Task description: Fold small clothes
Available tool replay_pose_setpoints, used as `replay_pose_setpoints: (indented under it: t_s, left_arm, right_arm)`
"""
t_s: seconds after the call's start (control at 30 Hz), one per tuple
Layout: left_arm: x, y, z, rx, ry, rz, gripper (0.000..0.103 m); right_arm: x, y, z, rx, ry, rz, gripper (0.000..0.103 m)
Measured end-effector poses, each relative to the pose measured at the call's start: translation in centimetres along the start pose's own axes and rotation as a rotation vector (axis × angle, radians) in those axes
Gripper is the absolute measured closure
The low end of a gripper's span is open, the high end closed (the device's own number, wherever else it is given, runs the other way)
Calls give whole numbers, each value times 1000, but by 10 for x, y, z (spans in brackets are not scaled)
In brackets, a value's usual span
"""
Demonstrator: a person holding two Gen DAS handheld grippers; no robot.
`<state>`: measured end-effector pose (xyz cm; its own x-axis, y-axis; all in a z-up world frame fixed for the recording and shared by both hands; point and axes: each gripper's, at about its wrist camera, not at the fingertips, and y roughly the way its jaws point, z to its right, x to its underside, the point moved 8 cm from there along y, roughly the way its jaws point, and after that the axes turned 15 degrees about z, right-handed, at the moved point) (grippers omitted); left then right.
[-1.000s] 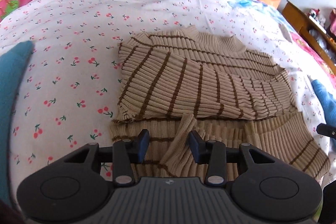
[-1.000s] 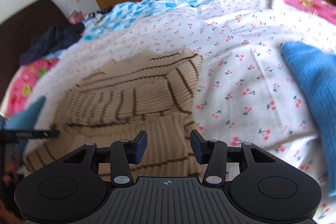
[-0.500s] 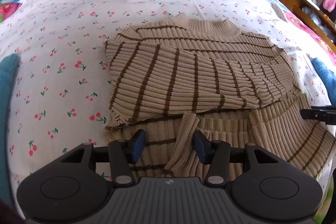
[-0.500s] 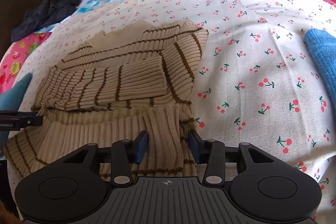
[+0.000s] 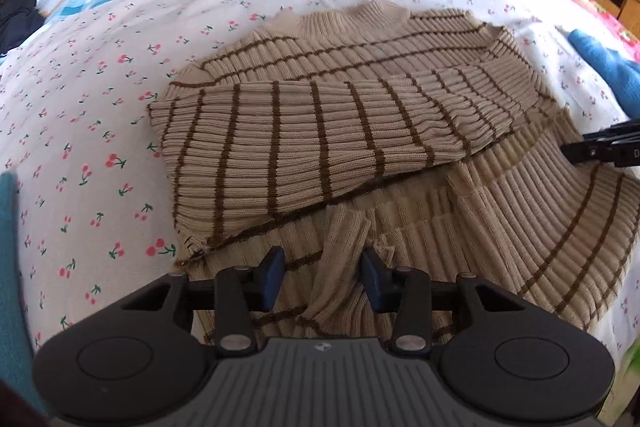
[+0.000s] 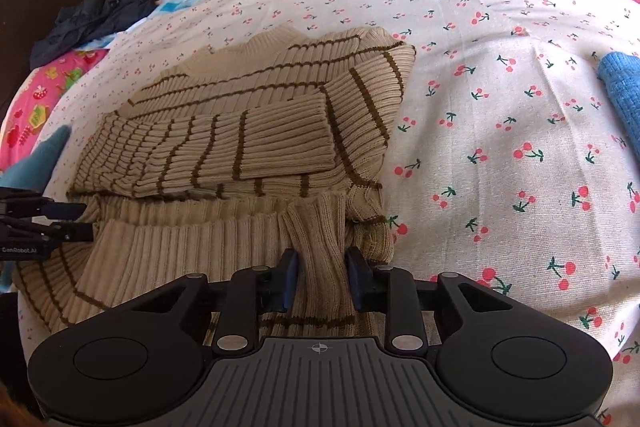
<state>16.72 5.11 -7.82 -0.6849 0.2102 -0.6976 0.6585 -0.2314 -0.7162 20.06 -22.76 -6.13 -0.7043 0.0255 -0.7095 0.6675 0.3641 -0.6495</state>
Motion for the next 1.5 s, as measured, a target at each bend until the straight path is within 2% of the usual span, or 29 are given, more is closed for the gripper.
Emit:
replay_pose_setpoints:
  t_s: [0.17, 0.37, 0.47, 0.5, 0.53, 0.73, 0.8, 0.87, 0.97, 1.13, 1.37, 1.5]
  left_arm:
    - [0, -5, 6, -43, 73, -12, 57]
    - [0, -19, 11, -23, 108, 16, 58]
    - [0, -17, 14, -40, 160, 10, 73]
    - [1, -15, 14, -43, 162, -3, 82]
    - [1, -13, 14, -47, 156, -15, 85]
    - [0, -2, 3, -48, 60, -58, 88]
    - [-4, -9, -1, -45, 4, -25, 90]
    - [-9, -20, -7, -39, -79, 22, 90]
    - [-17, -38, -19, -17, -226, 88, 90]
    - [-35, -71, -30, 27, -381, 210, 91]
    - [-74, -111, -53, 55, -464, 407, 91]
    - [-79, -112, -62, 33, -459, 435, 91]
  right_arm:
    - [-1, -2, -1, 5, -2, 0, 78]
    - [1, -5, 1, 4, 13, 6, 78]
    - [1, -5, 1, 5, 21, 7, 78]
    - [1, -5, 1, 5, 23, 7, 78]
    - [2, -6, 1, 5, 24, 6, 78]
    - [0, -6, 2, -2, 24, -1, 80]
    - [0, -8, 3, 3, 32, 10, 88]
    - [-3, -14, 3, -8, 63, 35, 90]
    - [-12, -30, 4, -28, 132, 100, 92]
    - [-40, -70, -3, -65, 198, 233, 93]
    - [-91, -118, -16, -125, 225, 430, 97]
    - [-106, -131, -25, -129, 170, 477, 97]
